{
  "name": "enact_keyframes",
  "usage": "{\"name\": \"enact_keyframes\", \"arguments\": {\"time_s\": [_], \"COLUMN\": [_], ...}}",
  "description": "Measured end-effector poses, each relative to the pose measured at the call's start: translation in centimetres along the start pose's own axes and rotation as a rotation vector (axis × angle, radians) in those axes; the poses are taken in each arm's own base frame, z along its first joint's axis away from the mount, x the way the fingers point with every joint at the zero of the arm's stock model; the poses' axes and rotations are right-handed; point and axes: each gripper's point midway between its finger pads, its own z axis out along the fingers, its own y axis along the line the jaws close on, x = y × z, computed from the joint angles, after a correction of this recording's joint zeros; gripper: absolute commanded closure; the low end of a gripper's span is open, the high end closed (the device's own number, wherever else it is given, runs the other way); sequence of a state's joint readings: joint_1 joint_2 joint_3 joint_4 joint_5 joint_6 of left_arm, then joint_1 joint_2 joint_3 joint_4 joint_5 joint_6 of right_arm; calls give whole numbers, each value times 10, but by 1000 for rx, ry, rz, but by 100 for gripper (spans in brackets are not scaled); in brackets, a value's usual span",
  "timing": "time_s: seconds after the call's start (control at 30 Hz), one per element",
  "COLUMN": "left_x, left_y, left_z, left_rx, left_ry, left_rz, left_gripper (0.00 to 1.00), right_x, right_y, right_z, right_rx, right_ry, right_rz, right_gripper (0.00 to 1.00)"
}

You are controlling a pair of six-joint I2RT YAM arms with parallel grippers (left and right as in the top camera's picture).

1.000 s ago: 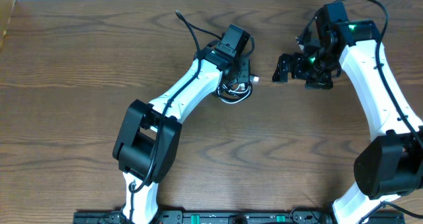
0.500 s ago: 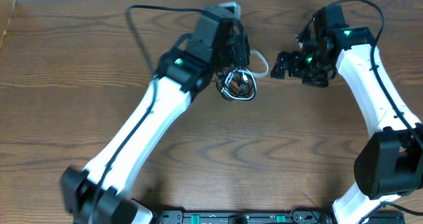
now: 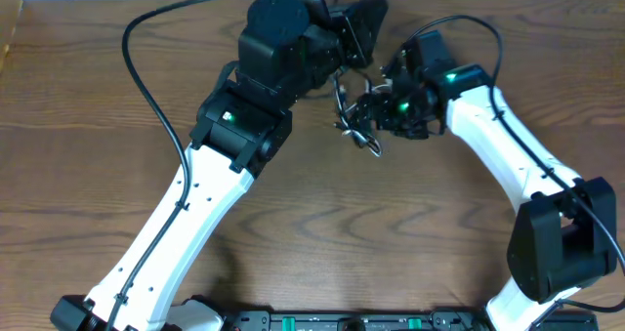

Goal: Untangle cables
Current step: 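Pull the black cable up and left away from the bundle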

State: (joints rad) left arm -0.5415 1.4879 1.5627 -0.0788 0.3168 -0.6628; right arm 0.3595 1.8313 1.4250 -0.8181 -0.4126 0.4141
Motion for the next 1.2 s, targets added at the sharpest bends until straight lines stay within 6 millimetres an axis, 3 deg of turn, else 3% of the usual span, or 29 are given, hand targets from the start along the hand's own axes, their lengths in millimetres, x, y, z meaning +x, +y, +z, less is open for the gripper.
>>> {"name": "enact_keyframes", "arguments": {"time_s": [0.13, 0.33, 0.4, 0.5, 0.53, 0.6, 0.7, 0.83, 1.0, 1.2], "left_x": [-18, -50, -71, -107, -122, -132, -134, -135, -132, -131], "left_y": [-18, -20, -32, -44, -42, -36, -6, 14, 20, 4], "left_z": [-3, -18, -33, -72, -92, -112, -133, -134, -133, -128], "left_rx": [82, 96, 117, 127, 104, 54, -72, -114, -122, -60], "left_ry": [-57, -122, -173, -271, -313, -339, -345, -364, -359, -339], "left_rz": [-29, -52, -35, -7, 1, -3, -100, -273, -354, -326], "left_gripper": [92, 93, 92, 92, 93, 93, 93, 93, 93, 92], "right_x": [2, 1, 5, 18, 20, 21, 23, 10, -4, 2], "right_y": [-2, -34, -45, -57, -58, -56, -55, -42, -21, -13], "right_z": [11, 25, 31, 36, 36, 37, 34, 12, -20, -19], "right_rx": [46, 186, 216, 250, 251, 241, 220, 102, -28, -50], "right_ry": [-24, -99, -107, -78, -73, -66, -48, -88, -152, -129], "right_rz": [26, 132, 152, 177, 178, 180, 194, 209, 177, 155], "right_gripper": [1, 1, 1, 1, 1, 1, 1, 1, 1, 1]}}
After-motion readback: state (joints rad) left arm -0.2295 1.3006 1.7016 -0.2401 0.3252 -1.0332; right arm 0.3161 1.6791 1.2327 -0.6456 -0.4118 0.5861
